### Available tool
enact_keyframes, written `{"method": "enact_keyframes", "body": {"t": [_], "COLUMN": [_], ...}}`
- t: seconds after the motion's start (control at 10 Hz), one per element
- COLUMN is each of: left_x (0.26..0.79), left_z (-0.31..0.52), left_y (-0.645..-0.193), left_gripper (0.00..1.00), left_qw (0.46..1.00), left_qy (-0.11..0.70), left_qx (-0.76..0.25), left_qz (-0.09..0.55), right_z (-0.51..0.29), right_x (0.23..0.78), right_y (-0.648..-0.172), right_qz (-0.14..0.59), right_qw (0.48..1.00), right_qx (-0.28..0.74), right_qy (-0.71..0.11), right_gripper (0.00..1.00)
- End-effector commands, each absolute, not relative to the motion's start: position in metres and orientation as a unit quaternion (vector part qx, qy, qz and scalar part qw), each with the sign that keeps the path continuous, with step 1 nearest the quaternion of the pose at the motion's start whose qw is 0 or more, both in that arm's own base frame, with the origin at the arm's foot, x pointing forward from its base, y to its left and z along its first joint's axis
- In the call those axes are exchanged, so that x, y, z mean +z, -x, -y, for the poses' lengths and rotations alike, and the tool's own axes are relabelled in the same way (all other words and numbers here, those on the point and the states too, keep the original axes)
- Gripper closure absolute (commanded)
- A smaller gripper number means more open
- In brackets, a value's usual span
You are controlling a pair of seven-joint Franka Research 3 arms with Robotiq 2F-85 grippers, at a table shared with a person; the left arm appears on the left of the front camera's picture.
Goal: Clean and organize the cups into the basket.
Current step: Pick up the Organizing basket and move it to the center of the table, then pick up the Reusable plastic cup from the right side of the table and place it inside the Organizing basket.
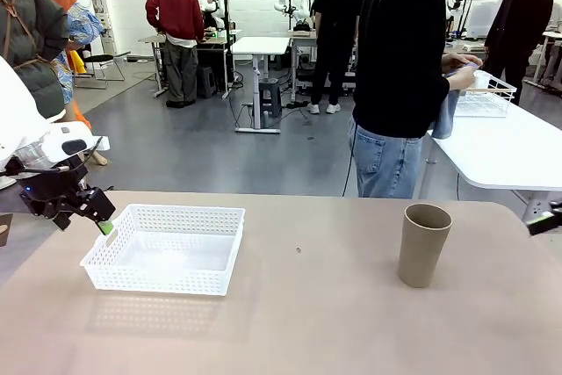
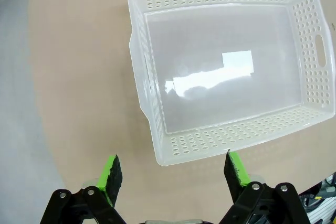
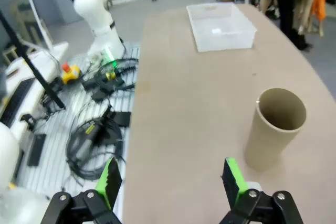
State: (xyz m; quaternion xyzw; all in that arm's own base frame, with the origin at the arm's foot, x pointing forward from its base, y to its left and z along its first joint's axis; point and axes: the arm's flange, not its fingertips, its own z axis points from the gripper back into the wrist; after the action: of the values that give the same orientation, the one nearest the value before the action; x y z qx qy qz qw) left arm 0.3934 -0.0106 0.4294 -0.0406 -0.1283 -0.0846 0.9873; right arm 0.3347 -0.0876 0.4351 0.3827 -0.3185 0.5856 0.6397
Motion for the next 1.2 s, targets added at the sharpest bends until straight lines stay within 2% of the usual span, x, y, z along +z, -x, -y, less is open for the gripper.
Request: {"method": "enact_keyframes", "body": {"t": [0.0,0.2,0.4,0.5,0.6,1.1], "left_x": [0.428,0.428,0.428,0.428,0.428,0.428], "left_z": [0.010,0.010,0.010,0.010,0.010,0.010], "left_y": [-0.392,-0.392,-0.392,-0.392,-0.392,-0.392], "left_gripper": [0.00,0.00,0.00,0.00,0.00,0.00], "left_qw": [0.987,0.987,0.987,0.987,0.987,0.987], "left_qy": [0.038,0.038,0.038,0.038,0.038,0.038], "left_qx": [-0.088,-0.088,-0.088,-0.088,-0.088,-0.088], "left_qz": [0.126,0.126,0.126,0.126,0.126,0.126], "right_z": [0.096,0.096,0.095,0.089,0.098,0.098], "right_x": [0.413,0.390,0.374,0.368,0.374,0.372], "right_y": [-0.387,-0.414,-0.431,-0.429,-0.423,-0.426], "right_qz": [0.338,0.342,0.360,0.340,0.342,0.346], "right_qw": [0.623,0.632,0.647,0.655,0.646,0.648], "right_qx": [0.593,0.585,0.534,0.530,0.558,0.550], "right_qy": [-0.381,-0.376,-0.408,-0.418,-0.394,-0.396], "right_gripper": [0.00,0.00,0.00,0.00,0.00,0.00]}}
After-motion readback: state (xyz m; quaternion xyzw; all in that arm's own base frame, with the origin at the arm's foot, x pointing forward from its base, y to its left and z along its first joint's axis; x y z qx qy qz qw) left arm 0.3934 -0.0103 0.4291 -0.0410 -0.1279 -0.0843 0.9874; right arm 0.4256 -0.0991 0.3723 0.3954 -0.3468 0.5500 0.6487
